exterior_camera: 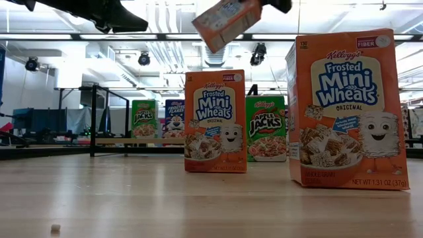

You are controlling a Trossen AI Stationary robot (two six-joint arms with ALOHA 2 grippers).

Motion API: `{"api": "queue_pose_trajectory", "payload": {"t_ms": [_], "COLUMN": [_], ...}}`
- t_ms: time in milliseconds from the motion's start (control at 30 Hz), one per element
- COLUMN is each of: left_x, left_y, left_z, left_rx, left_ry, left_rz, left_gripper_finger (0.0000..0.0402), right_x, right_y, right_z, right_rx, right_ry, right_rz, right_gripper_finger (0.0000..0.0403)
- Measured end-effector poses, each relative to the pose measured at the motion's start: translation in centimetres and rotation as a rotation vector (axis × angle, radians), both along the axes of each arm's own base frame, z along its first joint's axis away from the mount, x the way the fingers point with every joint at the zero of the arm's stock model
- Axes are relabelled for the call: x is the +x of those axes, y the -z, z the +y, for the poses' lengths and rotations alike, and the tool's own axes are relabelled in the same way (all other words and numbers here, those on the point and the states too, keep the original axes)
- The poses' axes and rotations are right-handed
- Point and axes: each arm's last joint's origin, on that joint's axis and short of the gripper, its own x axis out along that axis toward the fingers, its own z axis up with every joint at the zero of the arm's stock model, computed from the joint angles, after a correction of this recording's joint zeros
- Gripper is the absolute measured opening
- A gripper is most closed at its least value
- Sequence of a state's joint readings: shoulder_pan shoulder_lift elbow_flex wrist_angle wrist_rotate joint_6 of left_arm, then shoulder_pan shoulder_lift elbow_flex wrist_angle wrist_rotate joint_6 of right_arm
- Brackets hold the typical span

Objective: Stack cereal on shelf
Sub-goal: Put the top right orange cereal box on the shelf

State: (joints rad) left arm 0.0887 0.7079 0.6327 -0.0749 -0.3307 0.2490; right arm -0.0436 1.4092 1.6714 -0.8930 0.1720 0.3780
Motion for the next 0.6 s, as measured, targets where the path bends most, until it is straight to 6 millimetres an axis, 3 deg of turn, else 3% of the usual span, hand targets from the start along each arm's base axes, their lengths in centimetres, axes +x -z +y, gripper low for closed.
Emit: {"api": "queue_pose_trajectory", "payload": {"t_ms": [333, 600], "left_x": [-0.1, -0.1], "left_y": [0.0, 0.0], "left_z": [0.0, 0.0], "left_rx": [0.0, 0.0], "left_ry": [0.0, 0.0], "left_rz": [-0.001, -0.002], "left_gripper_finger": [0.0201, 0.0201], "right_x": [3.7, 7.2], "right_y": [0.1, 2.3], "right_z": [-4.7, -9.3], "right_rx": [-0.181, -0.279], "right_ry": [-0.057, -0.122], "right_rz": [0.147, 0.369], "right_gripper_finger": [0.0131, 0.013]}}
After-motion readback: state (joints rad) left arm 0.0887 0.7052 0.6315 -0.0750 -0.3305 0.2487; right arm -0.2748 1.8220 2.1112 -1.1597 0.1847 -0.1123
